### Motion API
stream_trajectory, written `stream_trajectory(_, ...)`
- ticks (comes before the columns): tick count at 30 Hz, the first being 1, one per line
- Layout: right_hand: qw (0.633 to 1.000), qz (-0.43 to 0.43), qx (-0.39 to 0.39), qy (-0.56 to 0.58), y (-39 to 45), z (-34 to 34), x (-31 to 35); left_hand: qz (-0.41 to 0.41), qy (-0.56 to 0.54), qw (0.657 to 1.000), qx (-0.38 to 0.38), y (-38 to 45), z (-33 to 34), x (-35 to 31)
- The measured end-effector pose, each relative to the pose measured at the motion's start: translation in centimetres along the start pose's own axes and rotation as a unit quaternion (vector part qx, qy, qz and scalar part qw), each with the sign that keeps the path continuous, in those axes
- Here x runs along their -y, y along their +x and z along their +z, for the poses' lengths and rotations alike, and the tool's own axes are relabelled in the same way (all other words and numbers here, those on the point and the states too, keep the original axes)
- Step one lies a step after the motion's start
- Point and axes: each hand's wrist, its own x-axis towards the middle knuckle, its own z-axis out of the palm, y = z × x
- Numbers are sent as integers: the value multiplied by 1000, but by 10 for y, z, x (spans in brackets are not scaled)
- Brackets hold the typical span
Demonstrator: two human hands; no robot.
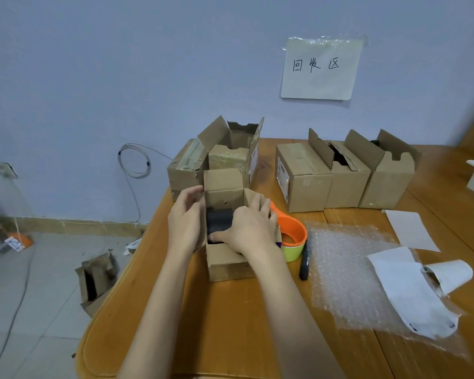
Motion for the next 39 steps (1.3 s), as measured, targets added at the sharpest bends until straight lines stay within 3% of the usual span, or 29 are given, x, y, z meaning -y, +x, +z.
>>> stream_trajectory(6, 996, -5, -32, 84, -1, 7, -8, 4, 166, 986, 19, 5, -15, 0)
stream_trajectory(11, 974, -3, -48, 220, -1, 3, -20, 0, 163, 986, 42, 1, -18, -1)
stream_trajectory(13, 939, 8, -52, 340, -5, -1, -22, -5, 158, 986, 47, -3, -19, -4)
stream_trajectory(17, 815, 27, -24, 578, -12, -16, -27, -19, 159, 985, 71, -7, -21, -8)
stream_trajectory(24, 730, 31, -47, 681, -20, -34, -40, -28, 166, 986, 22, -7, -26, -16)
stream_trajectory(28, 671, 5, -74, 738, -22, -47, -44, -27, 226, 974, -15, -6, -43, -25)
stream_trajectory(30, 679, -4, -106, 726, -24, -51, -45, -33, 255, 966, -28, -4, -54, -29)
stream_trajectory(39, 862, -59, -175, 471, -18, -29, -43, -56, 320, 944, -53, 2, -81, -33)
